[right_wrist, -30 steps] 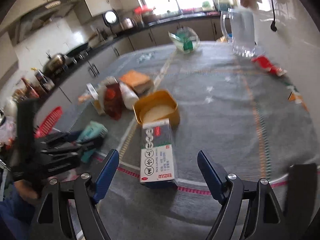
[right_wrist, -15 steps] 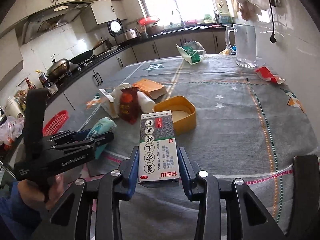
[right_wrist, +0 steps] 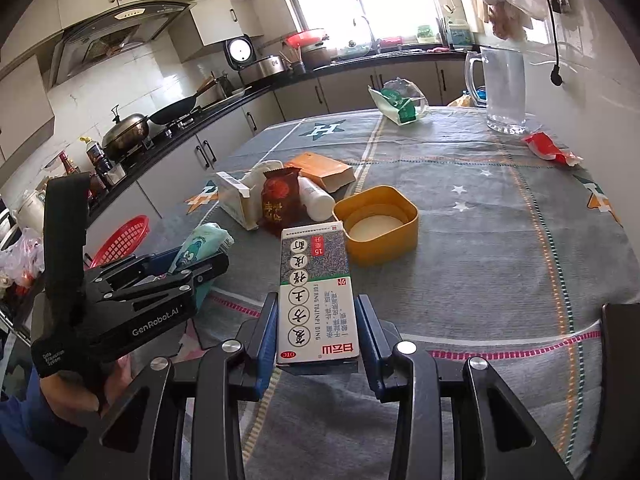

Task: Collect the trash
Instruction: 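Lift the tissue pack with the left tool while the right tool lifts the medicine box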

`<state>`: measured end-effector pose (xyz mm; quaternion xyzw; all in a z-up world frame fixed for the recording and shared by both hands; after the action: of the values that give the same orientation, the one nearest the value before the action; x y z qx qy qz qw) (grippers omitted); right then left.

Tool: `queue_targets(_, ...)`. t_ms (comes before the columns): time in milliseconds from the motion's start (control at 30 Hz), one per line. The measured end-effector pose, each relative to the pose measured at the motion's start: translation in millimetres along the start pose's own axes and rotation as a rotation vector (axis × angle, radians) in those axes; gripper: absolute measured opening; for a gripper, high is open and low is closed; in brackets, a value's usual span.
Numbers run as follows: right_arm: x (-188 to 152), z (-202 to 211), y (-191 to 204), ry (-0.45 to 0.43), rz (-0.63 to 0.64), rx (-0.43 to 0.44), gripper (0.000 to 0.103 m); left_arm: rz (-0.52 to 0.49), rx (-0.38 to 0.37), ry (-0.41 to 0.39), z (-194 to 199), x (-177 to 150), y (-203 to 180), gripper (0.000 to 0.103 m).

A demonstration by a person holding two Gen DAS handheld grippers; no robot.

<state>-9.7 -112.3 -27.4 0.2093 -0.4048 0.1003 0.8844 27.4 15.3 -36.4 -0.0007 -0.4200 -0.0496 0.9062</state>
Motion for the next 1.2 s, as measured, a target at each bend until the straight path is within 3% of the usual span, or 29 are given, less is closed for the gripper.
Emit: queue_targets(1200, -3.6, -7.0, 48.4, 0.031, 0.060, 0.035, 0.040, 0.073, 0.101, -0.072, 41.0, -3.3, 63.3, 0.043)
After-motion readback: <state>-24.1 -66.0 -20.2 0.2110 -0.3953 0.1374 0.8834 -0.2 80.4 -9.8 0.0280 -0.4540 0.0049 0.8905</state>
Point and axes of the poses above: each gripper's, at about its wrist camera, not at the fingertips, and z roughly against the way its jaws point, y to its left, x to its top, the point moved 10 cm from there along -z, roughly the way its jaws point, and after that the axes turned 3 degrees about -y, right-handed, at the moved point
